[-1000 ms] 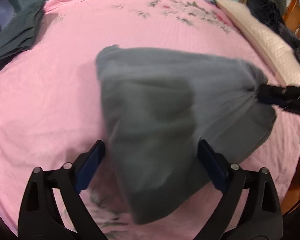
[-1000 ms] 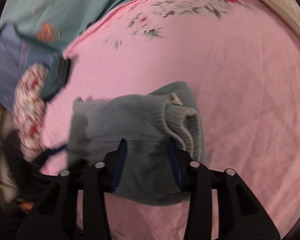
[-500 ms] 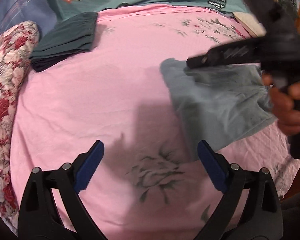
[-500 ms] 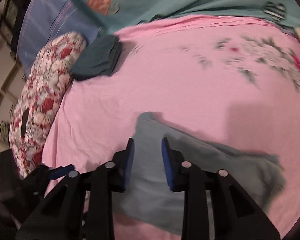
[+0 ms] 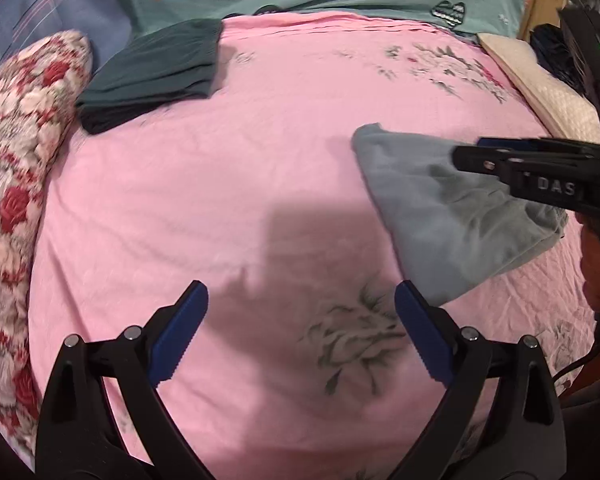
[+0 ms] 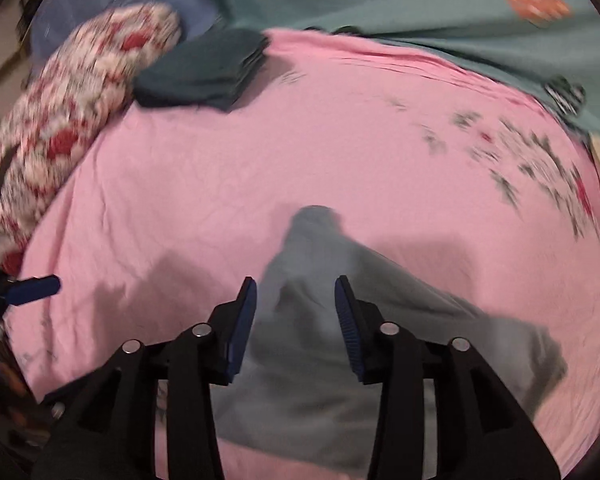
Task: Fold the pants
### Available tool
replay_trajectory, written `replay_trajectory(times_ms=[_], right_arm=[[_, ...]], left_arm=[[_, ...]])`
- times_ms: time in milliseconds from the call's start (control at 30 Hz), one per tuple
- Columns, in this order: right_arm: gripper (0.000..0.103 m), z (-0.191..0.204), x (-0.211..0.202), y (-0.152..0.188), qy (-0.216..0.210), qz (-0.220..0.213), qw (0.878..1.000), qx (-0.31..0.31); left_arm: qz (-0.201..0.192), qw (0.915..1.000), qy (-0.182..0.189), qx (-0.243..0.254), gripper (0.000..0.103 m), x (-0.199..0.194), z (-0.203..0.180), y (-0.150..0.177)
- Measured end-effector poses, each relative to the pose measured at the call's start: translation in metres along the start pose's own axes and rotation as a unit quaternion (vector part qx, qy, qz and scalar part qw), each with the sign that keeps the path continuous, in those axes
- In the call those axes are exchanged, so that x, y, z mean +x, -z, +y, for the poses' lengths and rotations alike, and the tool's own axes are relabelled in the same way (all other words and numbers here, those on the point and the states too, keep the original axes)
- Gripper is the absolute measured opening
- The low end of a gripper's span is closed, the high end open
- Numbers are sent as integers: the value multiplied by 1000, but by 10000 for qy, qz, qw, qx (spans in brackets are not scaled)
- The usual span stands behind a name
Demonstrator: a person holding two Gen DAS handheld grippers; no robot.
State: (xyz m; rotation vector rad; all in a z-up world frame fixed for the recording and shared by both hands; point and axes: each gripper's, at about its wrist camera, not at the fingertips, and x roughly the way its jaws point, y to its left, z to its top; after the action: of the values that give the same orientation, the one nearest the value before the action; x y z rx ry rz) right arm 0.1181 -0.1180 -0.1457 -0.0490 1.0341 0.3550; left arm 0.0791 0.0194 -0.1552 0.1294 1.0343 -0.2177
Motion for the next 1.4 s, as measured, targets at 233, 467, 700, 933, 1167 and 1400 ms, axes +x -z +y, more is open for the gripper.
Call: replay_trajectory(times_ms=[233,467,700,933,1167,1400], right_arm=[[44,-93,-28,37,770,227,9904,1123],[44,-127,-26,48,867,256,9865,1368],[44,-139,-16,47,591,314,9876,1420],[44,-164,-5,53,-83,223,9869,1594],[44,-183,-41,57,-750,10,9675,2416],[42,-153,-61,91,-883,277,9785,1842]], left_arm=[[-9,9976,394,573,96,16,-48,-29],[33,9951,524,835,96,23,-80,-41],[524,9939,654,714,96,68,-100,-43],[928,9910,924,292,99,92,-94,-29],[587,9949,671,462,98,58,-87,-34],[829,9936,609,474,98,72,-78,-16]])
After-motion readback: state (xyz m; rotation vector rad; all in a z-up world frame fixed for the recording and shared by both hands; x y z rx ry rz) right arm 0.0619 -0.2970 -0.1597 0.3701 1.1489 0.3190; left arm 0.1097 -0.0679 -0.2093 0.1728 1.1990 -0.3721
